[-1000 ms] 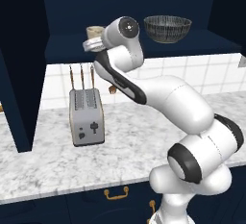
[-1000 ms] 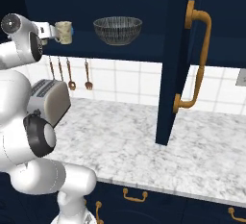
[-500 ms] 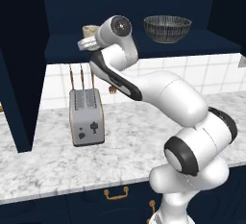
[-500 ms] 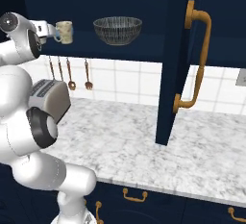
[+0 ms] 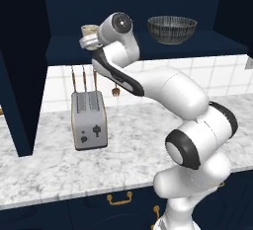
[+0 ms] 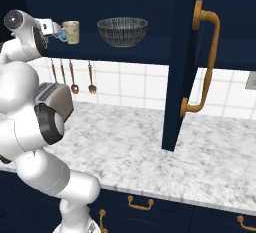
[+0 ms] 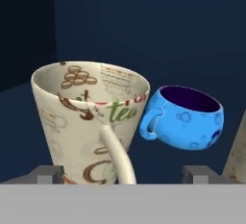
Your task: Gather all objects into one cabinet and sort the glasses and bowls to opposite sides.
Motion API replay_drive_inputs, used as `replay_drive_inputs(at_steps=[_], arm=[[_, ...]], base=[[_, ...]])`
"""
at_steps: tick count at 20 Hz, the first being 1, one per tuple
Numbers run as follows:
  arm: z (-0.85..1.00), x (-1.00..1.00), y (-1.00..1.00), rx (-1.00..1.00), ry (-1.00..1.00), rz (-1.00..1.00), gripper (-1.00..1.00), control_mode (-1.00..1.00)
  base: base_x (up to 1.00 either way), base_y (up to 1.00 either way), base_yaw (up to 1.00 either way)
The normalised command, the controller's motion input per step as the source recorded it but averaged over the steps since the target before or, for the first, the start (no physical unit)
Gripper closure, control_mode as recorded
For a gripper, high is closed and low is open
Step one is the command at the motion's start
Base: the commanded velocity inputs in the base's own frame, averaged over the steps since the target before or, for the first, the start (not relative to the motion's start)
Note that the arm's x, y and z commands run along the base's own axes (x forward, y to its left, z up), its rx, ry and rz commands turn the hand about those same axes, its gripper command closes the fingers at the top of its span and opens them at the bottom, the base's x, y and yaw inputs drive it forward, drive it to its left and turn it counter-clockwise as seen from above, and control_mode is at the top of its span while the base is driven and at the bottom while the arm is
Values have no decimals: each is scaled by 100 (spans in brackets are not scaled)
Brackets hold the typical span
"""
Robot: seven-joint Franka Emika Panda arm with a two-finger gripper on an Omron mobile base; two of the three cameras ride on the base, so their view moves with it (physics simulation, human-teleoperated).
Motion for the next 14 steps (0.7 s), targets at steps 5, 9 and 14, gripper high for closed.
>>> replay_drive_inputs(at_steps=[5,9,14], arm=[[43,-88,0,3,-4,0,-100,-100],[37,-100,-1,11,-1,0,-100,-100],[-25,-100,-38,3,0,0,-100,-100]], base=[[0,0,0],[0,0,0],[0,0,0]])
